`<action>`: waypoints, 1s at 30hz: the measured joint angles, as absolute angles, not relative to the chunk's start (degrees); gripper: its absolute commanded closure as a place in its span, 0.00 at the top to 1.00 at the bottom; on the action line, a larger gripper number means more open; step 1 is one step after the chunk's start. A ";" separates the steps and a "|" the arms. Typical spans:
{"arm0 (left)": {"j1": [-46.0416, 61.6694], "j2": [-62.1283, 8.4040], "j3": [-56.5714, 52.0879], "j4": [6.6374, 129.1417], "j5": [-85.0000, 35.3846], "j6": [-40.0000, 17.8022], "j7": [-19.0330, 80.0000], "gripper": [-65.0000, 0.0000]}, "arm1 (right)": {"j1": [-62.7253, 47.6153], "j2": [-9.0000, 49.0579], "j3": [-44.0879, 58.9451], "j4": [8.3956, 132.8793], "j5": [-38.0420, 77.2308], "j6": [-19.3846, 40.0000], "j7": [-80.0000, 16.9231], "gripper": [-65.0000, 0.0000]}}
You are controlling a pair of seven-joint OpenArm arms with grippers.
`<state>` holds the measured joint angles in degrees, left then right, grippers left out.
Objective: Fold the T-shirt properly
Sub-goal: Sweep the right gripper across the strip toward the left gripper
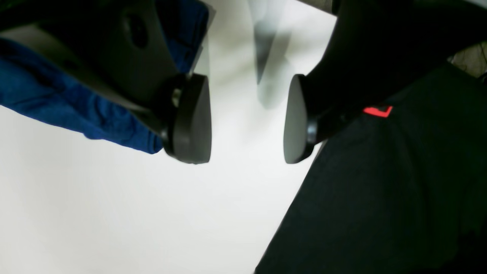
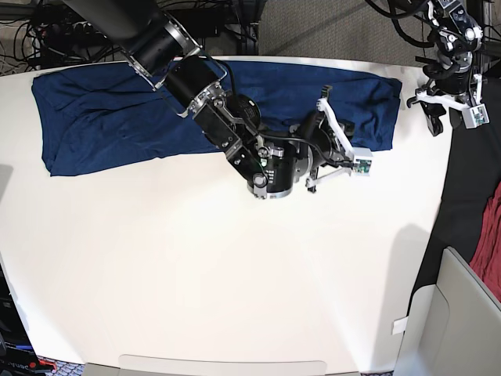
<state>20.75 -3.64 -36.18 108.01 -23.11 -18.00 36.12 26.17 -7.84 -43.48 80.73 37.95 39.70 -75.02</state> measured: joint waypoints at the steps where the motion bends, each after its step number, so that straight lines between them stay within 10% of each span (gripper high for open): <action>1: 20.78 -3.66 -36.18 108.01 -23.09 -18.00 36.16 0.46 | 26.06 -7.77 -43.48 80.73 39.09 39.68 -75.05 0.01; 15: 22.26 -1.91 -36.45 108.01 -23.09 -17.98 36.23 0.46 | 26.28 -8.25 -45.98 82.67 45.21 39.70 -74.39 0.02; 22: 21.93 -0.67 -36.45 108.01 -23.11 -18.02 36.25 0.46 | 26.20 -7.99 -45.82 82.59 44.97 39.70 -74.39 0.39; 30: 21.93 -0.89 -36.36 108.01 -23.09 -17.98 36.23 0.46 | 26.39 -8.29 -32.16 83.09 42.63 39.70 -73.32 0.40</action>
